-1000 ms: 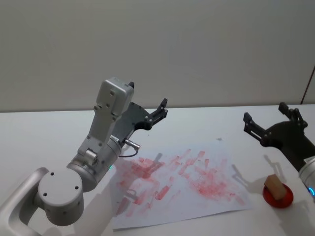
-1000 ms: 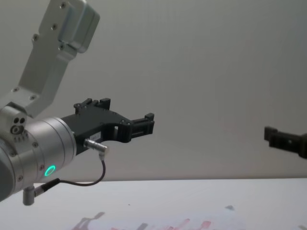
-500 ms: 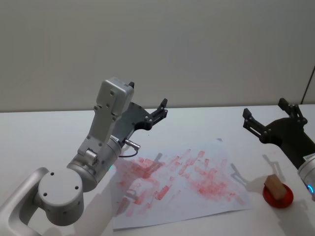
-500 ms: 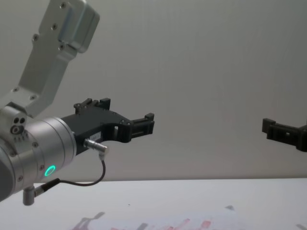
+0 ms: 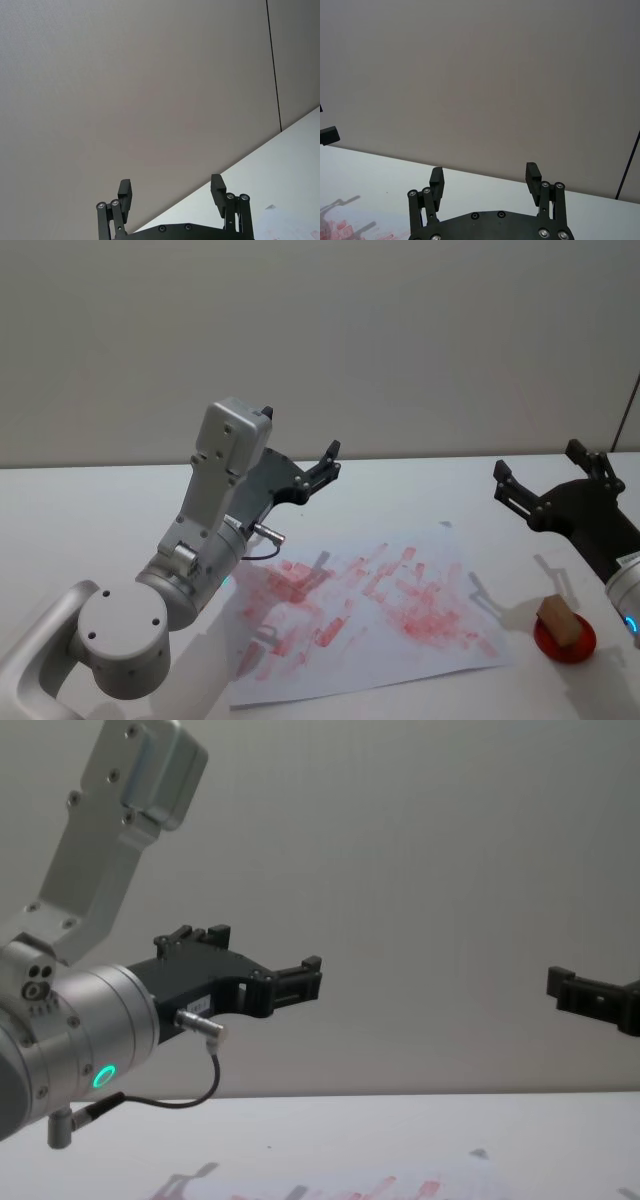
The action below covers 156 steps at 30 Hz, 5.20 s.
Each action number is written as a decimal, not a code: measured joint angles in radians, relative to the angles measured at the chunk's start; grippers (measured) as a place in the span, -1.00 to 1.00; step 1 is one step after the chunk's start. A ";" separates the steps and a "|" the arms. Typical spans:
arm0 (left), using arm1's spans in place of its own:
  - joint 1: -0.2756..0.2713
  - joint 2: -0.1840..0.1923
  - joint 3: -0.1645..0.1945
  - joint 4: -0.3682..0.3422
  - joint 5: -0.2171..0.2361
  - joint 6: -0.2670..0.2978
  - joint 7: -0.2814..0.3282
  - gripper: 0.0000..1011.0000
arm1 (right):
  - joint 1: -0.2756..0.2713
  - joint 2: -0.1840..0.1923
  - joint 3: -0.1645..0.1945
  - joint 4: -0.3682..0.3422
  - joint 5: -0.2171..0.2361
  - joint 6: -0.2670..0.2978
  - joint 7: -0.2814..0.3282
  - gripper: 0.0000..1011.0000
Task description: Use the one hand to pick up the stamp and affix it onto the A4 paper.
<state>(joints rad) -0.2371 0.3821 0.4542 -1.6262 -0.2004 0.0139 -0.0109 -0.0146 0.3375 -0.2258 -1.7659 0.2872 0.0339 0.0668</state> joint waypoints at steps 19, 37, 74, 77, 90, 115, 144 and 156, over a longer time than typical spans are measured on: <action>0.000 0.000 0.000 0.000 0.000 0.000 0.000 0.98 | -0.128 0.060 0.019 -0.077 0.047 0.040 -0.068 0.98; 0.000 0.000 0.000 0.000 0.000 0.000 0.000 0.98 | -0.233 0.100 0.031 -0.121 0.095 0.161 -0.117 0.98; 0.000 0.000 0.000 0.000 0.000 0.000 0.000 0.98 | -0.184 0.062 0.007 -0.066 0.007 0.392 -0.083 0.98; 0.000 0.000 0.000 0.000 0.000 0.000 0.000 0.98 | -0.181 0.061 0.006 -0.063 0.003 0.395 -0.081 0.98; 0.000 0.000 0.000 0.000 0.000 0.000 0.000 0.98 | -0.175 0.057 0.004 -0.058 -0.005 0.403 -0.074 0.40; 0.000 0.000 0.000 0.000 0.000 0.000 0.000 0.98 | -0.172 0.056 0.003 -0.055 -0.009 0.407 -0.071 -0.57; 0.000 0.000 0.000 0.000 0.000 0.000 0.000 0.98 | -0.172 0.055 0.003 -0.055 -0.009 0.407 -0.071 -0.57; 0.000 0.000 0.000 0.000 0.000 0.000 0.000 0.98 | -0.172 0.055 0.003 -0.055 -0.009 0.407 -0.071 -0.57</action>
<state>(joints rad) -0.2372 0.3821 0.4542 -1.6262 -0.2004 0.0139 -0.0109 -0.1868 0.3929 -0.2228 -1.8208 0.2779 0.4411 -0.0043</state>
